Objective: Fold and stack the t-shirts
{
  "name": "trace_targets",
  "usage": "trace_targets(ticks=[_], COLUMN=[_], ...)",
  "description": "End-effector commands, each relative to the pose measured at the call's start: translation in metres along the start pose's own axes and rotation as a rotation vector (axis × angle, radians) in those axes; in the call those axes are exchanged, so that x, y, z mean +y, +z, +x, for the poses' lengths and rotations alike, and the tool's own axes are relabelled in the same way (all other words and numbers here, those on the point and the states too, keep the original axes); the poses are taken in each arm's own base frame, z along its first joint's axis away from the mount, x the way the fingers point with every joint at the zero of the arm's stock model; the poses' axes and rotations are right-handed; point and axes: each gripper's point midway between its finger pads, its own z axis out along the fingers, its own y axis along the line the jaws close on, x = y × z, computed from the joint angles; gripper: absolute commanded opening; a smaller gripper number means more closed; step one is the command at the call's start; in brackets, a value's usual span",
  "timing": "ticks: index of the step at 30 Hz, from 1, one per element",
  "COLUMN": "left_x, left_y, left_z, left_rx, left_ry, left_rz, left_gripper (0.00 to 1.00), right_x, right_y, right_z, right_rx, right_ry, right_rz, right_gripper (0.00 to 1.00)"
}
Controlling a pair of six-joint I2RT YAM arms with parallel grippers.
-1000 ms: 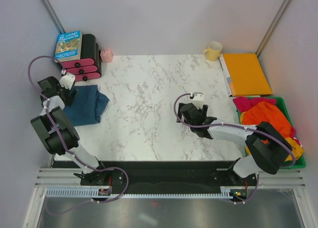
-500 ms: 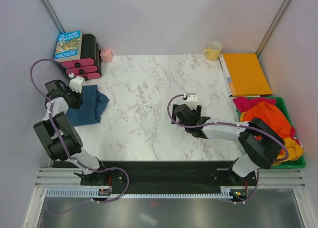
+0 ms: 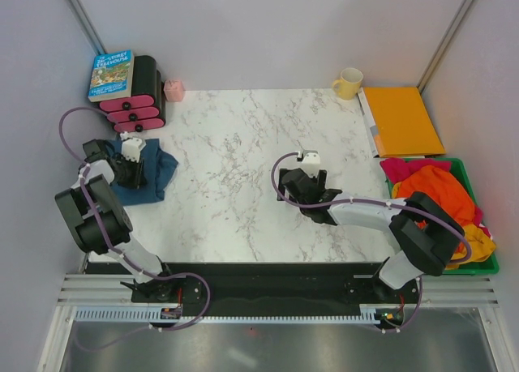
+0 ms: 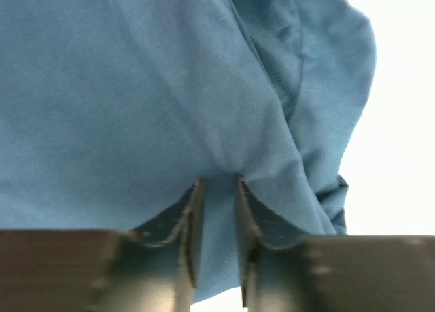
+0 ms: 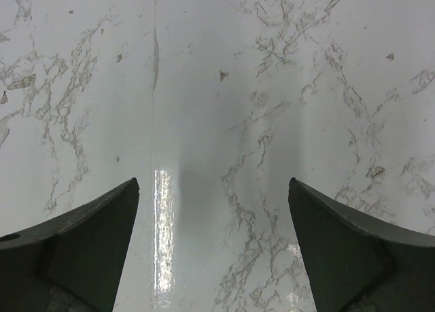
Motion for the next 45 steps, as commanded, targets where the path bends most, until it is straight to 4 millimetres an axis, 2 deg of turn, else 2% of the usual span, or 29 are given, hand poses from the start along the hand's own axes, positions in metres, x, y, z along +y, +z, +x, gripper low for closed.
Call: trace_targets(ticks=[1,2,4,6,8,9,10,11,12,13,14,15,16,17,18,20,24,25,26,27,28,31,32,33,35,40,42,44,45], left_x=[-0.003,-0.002,-0.018,-0.047,-0.067,-0.074,-0.08,-0.086,-0.093,-0.091,-0.096,-0.104,-0.105,-0.121,-0.119,-0.13,-0.123,-0.131,-0.133,-0.14,-0.158,-0.156,-0.155,-0.157,-0.168,-0.169,-0.169,-0.169,-0.17], left_y=[-0.051,-0.063,-0.094,-0.118,-0.125,-0.118,-0.125,-0.119,-0.1,-0.108,-0.099,-0.082,-0.084,-0.07,-0.059,-0.04,-0.018,-0.012,-0.021,-0.005,-0.002,-0.007,-0.008,-0.019,-0.019,-0.017,-0.018,-0.018,-0.017], left_z=[-0.059,-0.072,-0.097,-0.112,-0.118,-0.113,-0.117,-0.115,-0.096,-0.108,-0.106,-0.092,-0.101,-0.101,-0.094,-0.098,-0.109,-0.109,-0.122,-0.107,-0.111,-0.108,-0.105,-0.107,-0.098,-0.094,-0.096,-0.096,-0.096], left_rx=[-0.239,-0.284,-0.393,-0.504,-0.574,-0.61,-0.66,-0.669,-0.655,-0.745,-0.752,-0.739,-0.797,-0.791,-0.771,-0.744,-0.742,-0.748,-0.838,-0.785,-0.801,-0.822,-0.829,-0.903,-0.918,-0.901,-0.911,-0.91,-0.904], left_ry=[-0.014,-0.009,-0.033,-0.059,-0.155,-0.164,-0.155,-0.202,-0.232,-0.175,-0.168,-0.168,-0.128,-0.094,-0.106,-0.097,-0.153,-0.147,-0.11,-0.092,-0.032,-0.012,-0.017,-0.001,0.045,0.046,0.046,0.048,0.048], left_rz=[-0.03,-0.052,-0.044,0.02,0.068,0.067,0.049,0.027,0.014,-0.036,-0.068,-0.073,-0.095,-0.069,-0.11,-0.087,-0.098,-0.075,-0.086,-0.082,-0.082,-0.135,-0.147,-0.155,-0.12,-0.114,-0.113,-0.113,-0.109], left_gripper=[0.39,0.42,0.45,0.46,0.52,0.54,0.57,0.6,0.62,0.66,0.66,0.67,0.68,0.69,0.69,0.7,0.72,0.76,0.89,0.99,1.0,1.0,1.0,1.0,1.0,1.0,1.0,1.0,1.0], right_x=[0.015,0.015,0.015,0.015,0.007,0.003,-0.001,-0.013,-0.018,-0.023,-0.029,-0.033,-0.036,-0.039,-0.042,-0.049,-0.079,-0.09,-0.101,-0.11,-0.118,-0.13,-0.14,-0.14,-0.149,-0.165,-0.183,-0.208,-0.21], right_y=[-0.008,-0.013,-0.021,-0.033,-0.047,-0.052,-0.056,-0.065,-0.07,-0.075,-0.082,-0.087,-0.09,-0.097,-0.101,-0.11,-0.124,-0.129,-0.13,-0.132,-0.137,-0.128,-0.12,-0.119,-0.105,-0.06,-0.059,-0.055,-0.054], right_z=[-0.042,-0.053,-0.071,-0.094,-0.115,-0.125,-0.132,-0.144,-0.152,-0.159,-0.167,-0.172,-0.174,-0.18,-0.181,-0.186,-0.183,-0.184,-0.18,-0.18,-0.18,-0.171,-0.159,-0.165,-0.158,-0.134,-0.133,-0.117,-0.122], right_rx=[-0.091,-0.116,-0.152,-0.205,-0.266,-0.292,-0.313,-0.353,-0.363,-0.377,-0.4,-0.412,-0.42,-0.435,-0.441,-0.456,-0.477,-0.486,-0.484,-0.488,-0.496,-0.511,-0.506,-0.554,-0.546,-0.416,-0.434,-0.436,-0.506], right_ry=[0.032,0.043,0.04,0.039,0.018,0.01,0.002,-0.003,-0.036,-0.046,-0.046,-0.062,-0.066,-0.057,-0.061,-0.062,-0.081,-0.097,-0.113,-0.118,-0.11,-0.083,-0.089,-0.026,-0.024,-0.111,-0.079,-0.056,0.026], right_rz=[-0.005,-0.005,0.002,-0.002,0.02,0.037,0.061,0.118,0.149,0.172,0.196,0.212,0.223,0.223,0.228,0.236,0.353,0.399,0.449,0.488,0.515,0.482,0.496,0.481,0.494,0.608,0.721,0.815,0.805], right_gripper=[0.98,0.98,0.98,0.98,0.98,0.98,0.98,0.98,0.98,0.98,0.98,0.98,0.98,0.98,0.98,0.98,0.98,0.98,0.98,0.98,0.98,0.98,0.98,0.98,0.98,0.98,0.98,0.98,0.98])
